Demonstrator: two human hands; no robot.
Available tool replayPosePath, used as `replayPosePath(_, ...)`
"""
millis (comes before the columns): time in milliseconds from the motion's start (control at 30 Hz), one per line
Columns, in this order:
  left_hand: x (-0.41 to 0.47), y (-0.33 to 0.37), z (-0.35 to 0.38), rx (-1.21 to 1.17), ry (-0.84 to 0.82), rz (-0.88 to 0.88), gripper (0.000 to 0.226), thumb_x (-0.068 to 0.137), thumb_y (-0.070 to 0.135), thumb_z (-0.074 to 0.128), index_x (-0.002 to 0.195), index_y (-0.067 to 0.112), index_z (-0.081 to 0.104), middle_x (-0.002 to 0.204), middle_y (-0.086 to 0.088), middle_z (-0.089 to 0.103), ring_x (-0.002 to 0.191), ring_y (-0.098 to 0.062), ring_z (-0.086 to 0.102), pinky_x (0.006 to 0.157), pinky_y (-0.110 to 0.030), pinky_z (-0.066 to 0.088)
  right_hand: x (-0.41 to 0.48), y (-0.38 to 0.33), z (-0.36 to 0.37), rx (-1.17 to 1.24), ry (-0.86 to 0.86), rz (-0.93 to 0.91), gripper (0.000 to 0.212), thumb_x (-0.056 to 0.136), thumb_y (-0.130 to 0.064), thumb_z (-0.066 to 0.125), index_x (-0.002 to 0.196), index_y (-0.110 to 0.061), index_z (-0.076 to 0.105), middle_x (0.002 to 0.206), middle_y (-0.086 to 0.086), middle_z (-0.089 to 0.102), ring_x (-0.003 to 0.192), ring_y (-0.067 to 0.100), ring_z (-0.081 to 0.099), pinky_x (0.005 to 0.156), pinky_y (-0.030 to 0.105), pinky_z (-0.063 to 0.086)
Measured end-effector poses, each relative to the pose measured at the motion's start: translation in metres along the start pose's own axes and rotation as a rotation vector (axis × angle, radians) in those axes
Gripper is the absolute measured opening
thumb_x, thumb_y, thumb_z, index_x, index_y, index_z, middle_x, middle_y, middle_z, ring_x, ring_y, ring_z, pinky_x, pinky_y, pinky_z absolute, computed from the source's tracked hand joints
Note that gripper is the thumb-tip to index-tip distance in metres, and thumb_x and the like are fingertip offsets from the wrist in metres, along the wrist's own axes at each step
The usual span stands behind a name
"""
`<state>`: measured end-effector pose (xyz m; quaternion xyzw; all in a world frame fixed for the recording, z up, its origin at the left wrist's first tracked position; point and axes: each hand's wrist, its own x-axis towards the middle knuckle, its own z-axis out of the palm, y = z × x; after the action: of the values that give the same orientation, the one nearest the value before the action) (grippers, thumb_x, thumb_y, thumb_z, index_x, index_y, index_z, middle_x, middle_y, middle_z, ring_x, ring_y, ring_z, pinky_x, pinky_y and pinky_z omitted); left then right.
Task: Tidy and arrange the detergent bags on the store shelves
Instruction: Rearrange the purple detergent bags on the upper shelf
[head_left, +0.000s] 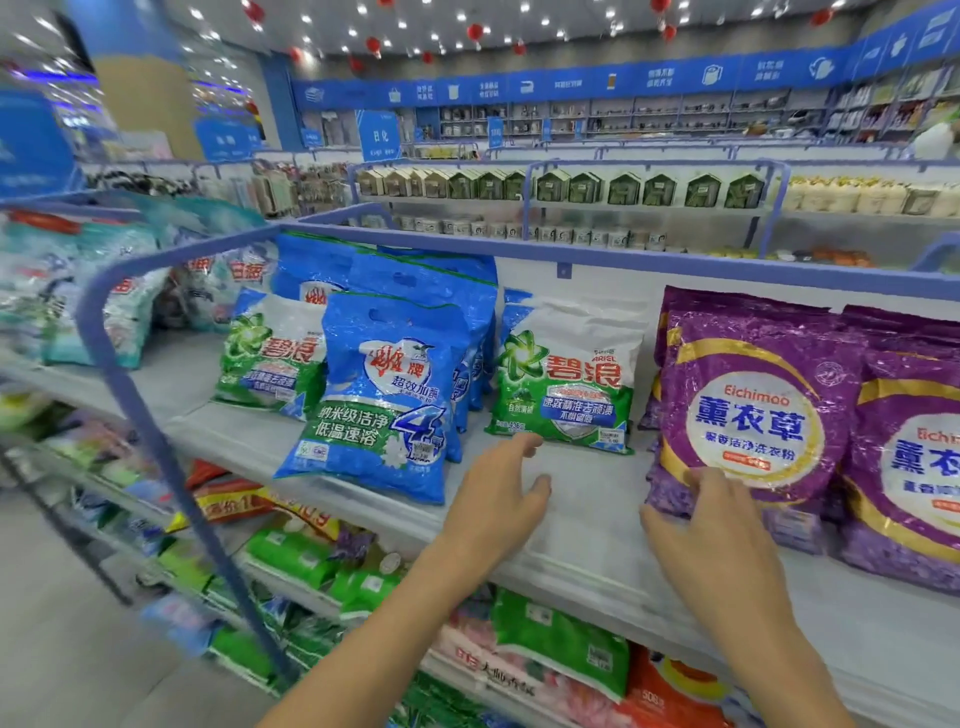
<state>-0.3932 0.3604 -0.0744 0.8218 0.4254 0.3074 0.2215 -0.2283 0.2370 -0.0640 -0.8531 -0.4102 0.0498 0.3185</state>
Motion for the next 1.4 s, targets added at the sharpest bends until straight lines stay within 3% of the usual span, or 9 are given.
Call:
replayPosePath(233, -0.011, -0.081, -0.088, 0.043, 0.251, 0.035, 0.027, 0.094, 0.020, 0.067, 0.120, 0.019, 0.068, 0.108, 0.007, 0.069, 0.099, -0.010, 0.059, 0.090, -0.028, 0.049, -0.008, -0.077, 0.053, 0.199, -0.094, -0.183, 0.041, 0.095, -0.041, 0.067, 0.129, -0.020, 0.056, 0.128, -0.002, 0.062, 0.116, 0.018, 0.058, 0.096, 0.039, 0.047)
replayPosePath(367, -0.002, -0.135, -0.133, 0.179, 0.333, 0.003, 0.038, 0.096, 0.035, 0.066, 0.130, 0.018, 0.062, 0.124, 0.003, 0.062, 0.119, -0.019, 0.048, 0.103, -0.033, 0.042, -0.006, -0.134, 0.096, 0.395, -0.187, -0.162, 0.041, 0.095, -0.048, 0.064, 0.126, -0.023, 0.058, 0.126, -0.005, 0.063, 0.111, 0.013, 0.060, 0.095, 0.036, 0.049)
replayPosePath(533, 0.019, -0.179, -0.168, -0.100, 0.095, -0.237, 0.083, 0.087, 0.064, 0.066, 0.152, 0.020, 0.039, 0.148, -0.001, 0.049, 0.135, -0.021, 0.046, 0.112, -0.044, 0.042, 0.001, -0.194, 0.134, 0.564, -0.281, -0.016, 0.047, 0.091, -0.060, 0.063, 0.122, -0.028, 0.050, 0.117, -0.009, 0.060, 0.101, 0.006, 0.061, 0.077, 0.027, 0.046)
replayPosePath(667, 0.030, -0.189, -0.173, -0.421, -0.111, -0.330, 0.093, 0.080, 0.063, 0.073, 0.154, 0.024, 0.033, 0.151, 0.002, 0.046, 0.132, -0.014, 0.047, 0.101, -0.028, 0.038, 0.007, -0.207, 0.148, 0.755, -0.238, 0.122, 0.050, 0.090, -0.054, 0.068, 0.124, -0.026, 0.045, 0.107, -0.013, 0.059, 0.088, 0.001, 0.062, 0.061, 0.019, 0.043)
replayPosePath(833, 0.044, -0.197, -0.171, -0.525, -0.193, -0.362, 0.099, 0.066, 0.059, 0.089, 0.144, 0.029, 0.035, 0.141, 0.008, 0.049, 0.127, -0.016, 0.054, 0.107, -0.038, 0.047, 0.011, -0.210, 0.161, 1.019, -0.179, 0.195, 0.033, 0.095, -0.033, 0.071, 0.121, -0.024, 0.053, 0.097, -0.004, 0.073, 0.065, 0.008, 0.074, 0.052, 0.024, 0.053)
replayPosePath(1000, 0.055, -0.197, -0.167, -0.611, -0.224, -0.289, 0.103, 0.054, 0.059, 0.095, 0.140, 0.030, 0.046, 0.138, 0.008, 0.056, 0.129, -0.013, 0.053, 0.110, -0.040, 0.045, 0.015, -0.214, 0.161, 1.291, -0.073, 0.324, 0.023, 0.094, -0.014, 0.070, 0.117, -0.019, 0.067, 0.109, 0.005, 0.078, 0.074, 0.017, 0.077, 0.074, 0.043, 0.064)
replayPosePath(1100, 0.059, -0.189, -0.168, -0.718, -0.176, -0.309, 0.091, 0.060, 0.029, 0.099, 0.138, 0.023, 0.052, 0.132, 0.009, 0.062, 0.120, -0.006, 0.057, 0.100, -0.029, 0.046, 0.014, -0.214, 0.146, 1.347, -0.069, 0.260, 0.019, 0.096, -0.011, 0.065, 0.113, -0.014, 0.071, 0.099, 0.002, 0.080, 0.077, 0.016, 0.077, 0.061, 0.033, 0.064)
replayPosePath(1233, 0.064, -0.177, -0.165, -0.872, -0.300, -0.259, 0.067, 0.063, 0.006, 0.095, 0.122, 0.019, 0.067, 0.114, 0.003, 0.077, 0.108, -0.016, 0.072, 0.100, -0.045, 0.056, 0.021, -0.206, 0.121, 1.317, -0.110, 0.207, 0.038, 0.088, -0.037, 0.070, 0.118, -0.013, 0.071, 0.110, 0.008, 0.078, 0.093, 0.025, 0.077, 0.079, 0.043, 0.062)
replayPosePath(1400, 0.061, -0.167, -0.151, -0.732, -0.384, -0.164, 0.055, 0.071, 0.012, 0.092, 0.118, 0.022, 0.066, 0.108, 0.010, 0.078, 0.102, -0.011, 0.074, 0.098, -0.036, 0.057, 0.027, -0.197, 0.107, 1.169, -0.102, 0.213, 0.056, 0.079, -0.058, 0.075, 0.120, -0.021, 0.071, 0.114, -0.001, 0.078, 0.109, 0.022, 0.073, 0.106, 0.053, 0.051)
